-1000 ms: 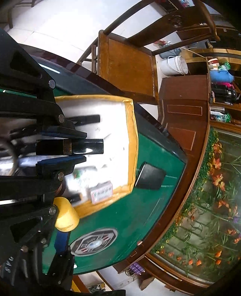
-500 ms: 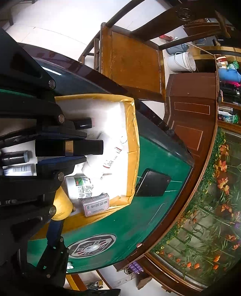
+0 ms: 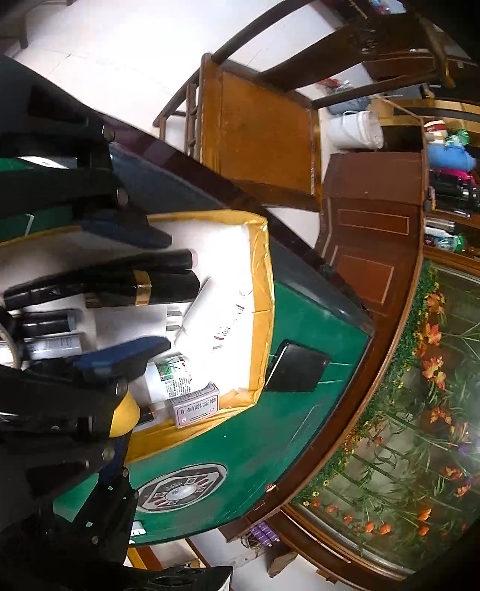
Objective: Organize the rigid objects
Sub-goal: 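Lower tube and yellow roll into the tray and open both tools, then move both tools back over the table toward the white boxes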
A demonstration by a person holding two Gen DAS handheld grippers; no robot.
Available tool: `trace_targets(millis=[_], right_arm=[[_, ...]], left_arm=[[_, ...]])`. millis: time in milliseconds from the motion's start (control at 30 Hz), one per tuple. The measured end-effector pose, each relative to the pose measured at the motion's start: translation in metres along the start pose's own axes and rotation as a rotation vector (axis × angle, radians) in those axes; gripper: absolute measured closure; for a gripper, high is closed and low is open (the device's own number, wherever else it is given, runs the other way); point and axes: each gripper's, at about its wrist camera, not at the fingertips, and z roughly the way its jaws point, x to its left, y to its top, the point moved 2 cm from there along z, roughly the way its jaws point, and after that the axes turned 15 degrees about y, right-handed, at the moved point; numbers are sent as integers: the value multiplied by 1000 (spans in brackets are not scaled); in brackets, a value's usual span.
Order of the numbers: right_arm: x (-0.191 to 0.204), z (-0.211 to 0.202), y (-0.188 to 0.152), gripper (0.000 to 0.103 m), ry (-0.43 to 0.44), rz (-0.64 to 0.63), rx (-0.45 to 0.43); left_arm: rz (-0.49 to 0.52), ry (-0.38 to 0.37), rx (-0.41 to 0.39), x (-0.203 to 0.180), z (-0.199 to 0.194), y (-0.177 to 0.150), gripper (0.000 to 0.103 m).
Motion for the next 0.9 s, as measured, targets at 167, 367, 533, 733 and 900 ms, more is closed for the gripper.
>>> trace_targets(millis=[167, 367, 533, 733, 900], right_arm=[[11, -10, -9, 52, -11, -36, -22], [10, -31, -22, 52, 20, -20, -50], [-2, -53, -33, 51, 44, 8, -80], [-35, -84, -55, 51, 62, 85, -110], [-71, -111, -81, 51, 63, 165, -133]], left_arm=[[-34, -4, -26, 8, -21, -4, 42], [-68, -9, -53, 9, -44, -10, 40], [-68, -34, -60, -10, -58, -17, 40], [-16, -73, -67, -54, -74, -28, 40], [46, -108, -59, -98, -83, -39, 40]])
